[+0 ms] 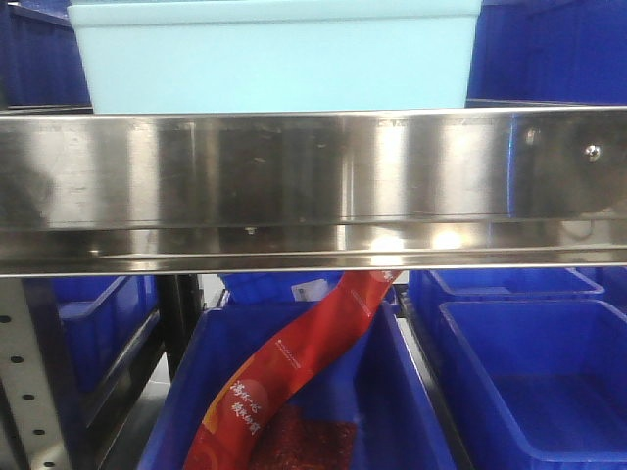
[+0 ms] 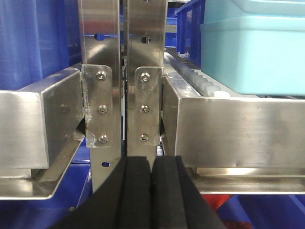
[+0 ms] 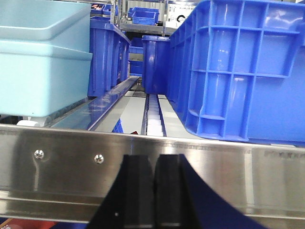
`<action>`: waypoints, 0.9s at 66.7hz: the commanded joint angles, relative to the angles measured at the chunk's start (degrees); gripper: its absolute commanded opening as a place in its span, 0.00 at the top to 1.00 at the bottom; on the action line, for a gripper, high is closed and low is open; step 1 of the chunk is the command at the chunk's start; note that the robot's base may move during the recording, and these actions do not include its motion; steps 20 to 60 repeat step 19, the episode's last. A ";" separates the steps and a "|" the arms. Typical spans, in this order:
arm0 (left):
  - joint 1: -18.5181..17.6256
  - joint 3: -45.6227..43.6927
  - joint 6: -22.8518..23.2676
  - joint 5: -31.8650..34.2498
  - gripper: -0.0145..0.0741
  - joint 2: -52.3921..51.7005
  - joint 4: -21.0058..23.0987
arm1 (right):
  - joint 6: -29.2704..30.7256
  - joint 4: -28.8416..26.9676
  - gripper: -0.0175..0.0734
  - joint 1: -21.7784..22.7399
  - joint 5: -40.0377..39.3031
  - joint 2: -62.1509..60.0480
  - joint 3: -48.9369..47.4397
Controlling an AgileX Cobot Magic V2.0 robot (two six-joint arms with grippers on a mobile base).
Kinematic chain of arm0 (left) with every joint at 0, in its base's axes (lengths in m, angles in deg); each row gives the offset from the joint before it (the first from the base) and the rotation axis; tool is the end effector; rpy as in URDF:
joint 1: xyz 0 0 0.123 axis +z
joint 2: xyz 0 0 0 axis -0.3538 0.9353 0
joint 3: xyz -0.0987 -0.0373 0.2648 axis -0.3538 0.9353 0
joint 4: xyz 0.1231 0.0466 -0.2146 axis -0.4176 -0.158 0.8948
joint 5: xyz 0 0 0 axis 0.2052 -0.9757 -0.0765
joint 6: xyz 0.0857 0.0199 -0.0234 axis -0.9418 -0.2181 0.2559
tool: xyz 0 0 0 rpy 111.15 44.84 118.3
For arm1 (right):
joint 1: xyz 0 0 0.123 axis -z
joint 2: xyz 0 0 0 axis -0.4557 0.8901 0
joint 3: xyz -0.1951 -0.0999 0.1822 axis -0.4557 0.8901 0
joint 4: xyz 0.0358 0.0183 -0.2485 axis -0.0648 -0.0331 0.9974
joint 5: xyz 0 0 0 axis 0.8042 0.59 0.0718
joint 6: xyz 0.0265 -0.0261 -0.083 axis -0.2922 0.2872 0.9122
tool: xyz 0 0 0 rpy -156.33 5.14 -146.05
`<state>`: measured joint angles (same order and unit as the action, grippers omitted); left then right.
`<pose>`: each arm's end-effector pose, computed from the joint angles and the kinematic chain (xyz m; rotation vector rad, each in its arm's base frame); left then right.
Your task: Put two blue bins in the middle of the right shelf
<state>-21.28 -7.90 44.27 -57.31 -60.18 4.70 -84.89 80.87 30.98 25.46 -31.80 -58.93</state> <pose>0.0569 0.0008 0.1991 -0.0097 1.6358 -0.0039 0.0564 -0.0039 0.2098 0.0172 1.5254 -0.0900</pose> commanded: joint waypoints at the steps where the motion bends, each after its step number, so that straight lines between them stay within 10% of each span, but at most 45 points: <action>1: 0.19 -0.10 -0.29 0.66 0.96 -0.30 -0.29 | 0.44 -0.42 0.99 0.42 -1.29 -0.16 0.06; 60: 0.19 -0.10 -0.29 0.68 0.96 -0.30 -0.18 | 0.44 -0.42 0.99 0.42 -1.29 -0.16 0.06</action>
